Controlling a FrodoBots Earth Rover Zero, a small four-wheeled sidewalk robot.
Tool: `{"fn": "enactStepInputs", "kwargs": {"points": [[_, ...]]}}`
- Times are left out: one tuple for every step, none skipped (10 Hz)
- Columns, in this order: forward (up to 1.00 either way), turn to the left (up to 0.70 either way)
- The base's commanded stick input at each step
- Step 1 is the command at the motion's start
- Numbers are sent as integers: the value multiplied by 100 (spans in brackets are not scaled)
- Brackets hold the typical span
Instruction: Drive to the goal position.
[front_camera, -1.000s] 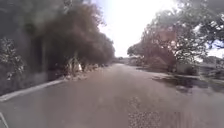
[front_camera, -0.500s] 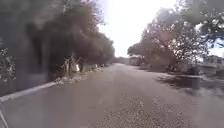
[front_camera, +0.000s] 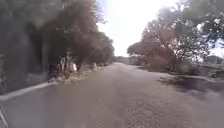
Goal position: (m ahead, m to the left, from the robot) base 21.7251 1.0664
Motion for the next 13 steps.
{"fn": "enactStepInputs", "kwargs": {"points": [[50,0],[50,0],[50,0],[50,0],[50,0],[50,0],[50,0],[50,0],[50,0],[50,0],[50,0],[50,0],[50,0]]}}
